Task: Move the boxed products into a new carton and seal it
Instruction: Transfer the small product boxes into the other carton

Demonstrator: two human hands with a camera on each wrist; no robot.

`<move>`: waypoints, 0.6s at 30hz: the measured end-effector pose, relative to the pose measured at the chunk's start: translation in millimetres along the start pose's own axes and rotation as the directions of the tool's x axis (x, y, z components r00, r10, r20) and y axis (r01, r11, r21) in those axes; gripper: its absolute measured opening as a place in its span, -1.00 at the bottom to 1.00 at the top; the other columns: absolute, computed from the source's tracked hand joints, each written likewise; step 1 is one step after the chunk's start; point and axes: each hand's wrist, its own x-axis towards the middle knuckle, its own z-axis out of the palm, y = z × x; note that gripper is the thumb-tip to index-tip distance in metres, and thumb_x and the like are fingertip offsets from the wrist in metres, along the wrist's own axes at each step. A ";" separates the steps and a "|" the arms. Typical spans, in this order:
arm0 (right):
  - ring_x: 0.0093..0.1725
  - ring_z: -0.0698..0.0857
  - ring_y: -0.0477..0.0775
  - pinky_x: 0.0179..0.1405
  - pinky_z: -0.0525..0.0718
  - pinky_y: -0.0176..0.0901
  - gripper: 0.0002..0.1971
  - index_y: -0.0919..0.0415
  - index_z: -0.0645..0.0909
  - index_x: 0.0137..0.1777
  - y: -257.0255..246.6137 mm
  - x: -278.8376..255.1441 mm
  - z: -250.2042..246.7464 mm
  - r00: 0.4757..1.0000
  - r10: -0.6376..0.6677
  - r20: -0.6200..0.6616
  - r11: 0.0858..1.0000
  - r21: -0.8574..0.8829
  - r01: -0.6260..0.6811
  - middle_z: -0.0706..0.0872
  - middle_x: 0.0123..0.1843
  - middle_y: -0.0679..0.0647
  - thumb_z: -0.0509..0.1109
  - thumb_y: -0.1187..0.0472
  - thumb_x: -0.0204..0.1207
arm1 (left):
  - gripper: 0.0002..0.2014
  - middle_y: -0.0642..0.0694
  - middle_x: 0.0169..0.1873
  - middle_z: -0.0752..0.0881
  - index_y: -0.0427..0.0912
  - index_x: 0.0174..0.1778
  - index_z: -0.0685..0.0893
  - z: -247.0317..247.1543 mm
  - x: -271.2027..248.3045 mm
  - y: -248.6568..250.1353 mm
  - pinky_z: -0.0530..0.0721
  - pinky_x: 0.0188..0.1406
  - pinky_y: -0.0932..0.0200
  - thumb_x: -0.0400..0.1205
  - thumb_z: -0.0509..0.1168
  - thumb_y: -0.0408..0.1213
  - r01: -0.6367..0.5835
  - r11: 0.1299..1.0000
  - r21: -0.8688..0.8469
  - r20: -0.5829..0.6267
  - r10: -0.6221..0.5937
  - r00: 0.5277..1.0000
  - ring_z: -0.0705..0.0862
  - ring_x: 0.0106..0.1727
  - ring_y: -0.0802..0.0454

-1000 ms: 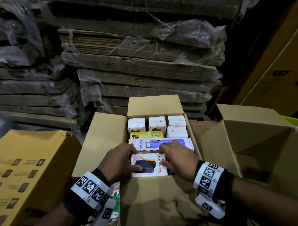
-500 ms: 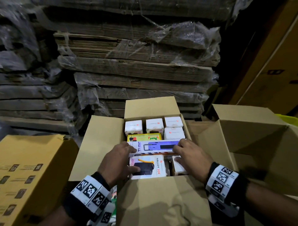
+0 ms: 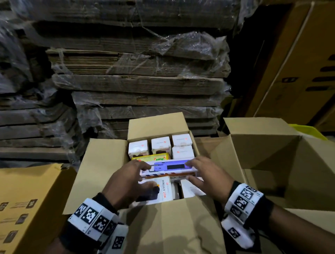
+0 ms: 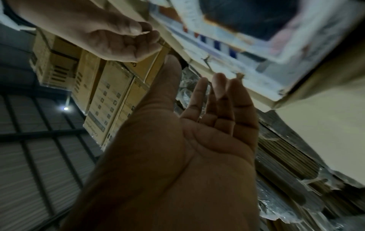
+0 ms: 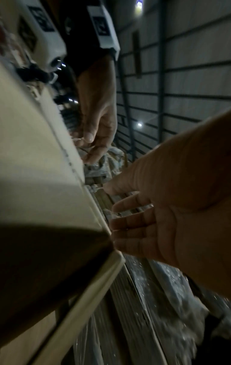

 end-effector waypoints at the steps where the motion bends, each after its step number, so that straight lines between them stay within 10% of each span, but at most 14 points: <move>1: 0.28 0.57 -0.02 0.21 0.58 -0.09 -0.55 0.02 0.51 0.40 1.3 -2.5 -6.7 1.000 0.015 -0.023 0.999 0.030 -0.014 0.58 0.25 -0.04 0.39 -0.07 0.55 | -0.50 0.25 0.09 0.68 0.17 0.21 0.63 -3.8 2.7 9.4 0.60 -0.13 0.29 0.39 0.51 0.23 -0.020 0.999 -0.025 -0.001 0.020 1.000 0.67 -0.14 0.33; 9: 0.06 0.68 -0.22 0.07 0.72 -0.22 -0.60 -0.02 0.56 0.34 44.1 -60.4 -62.0 0.945 0.220 -0.243 0.894 0.438 -0.096 0.67 0.04 -0.16 0.49 0.11 0.51 | -0.62 0.27 0.00 0.74 0.16 0.19 0.69 1.9 15.7 128.7 0.72 -0.08 0.28 0.47 0.53 0.08 -0.278 0.896 -0.345 -0.009 0.293 0.956 0.75 -0.08 0.25; 18: 0.05 0.67 -0.19 0.05 0.72 -0.20 -0.66 0.04 0.61 0.28 106.7 -151.8 -120.3 0.806 0.422 -0.415 0.884 0.387 -0.264 0.66 0.06 -0.07 0.49 0.14 0.51 | -0.65 0.12 -0.08 0.77 0.07 0.23 0.69 45.3 43.6 247.0 0.70 -0.15 0.31 0.52 0.48 -0.07 -0.473 0.711 -0.521 -0.010 0.549 0.836 0.74 -0.07 0.15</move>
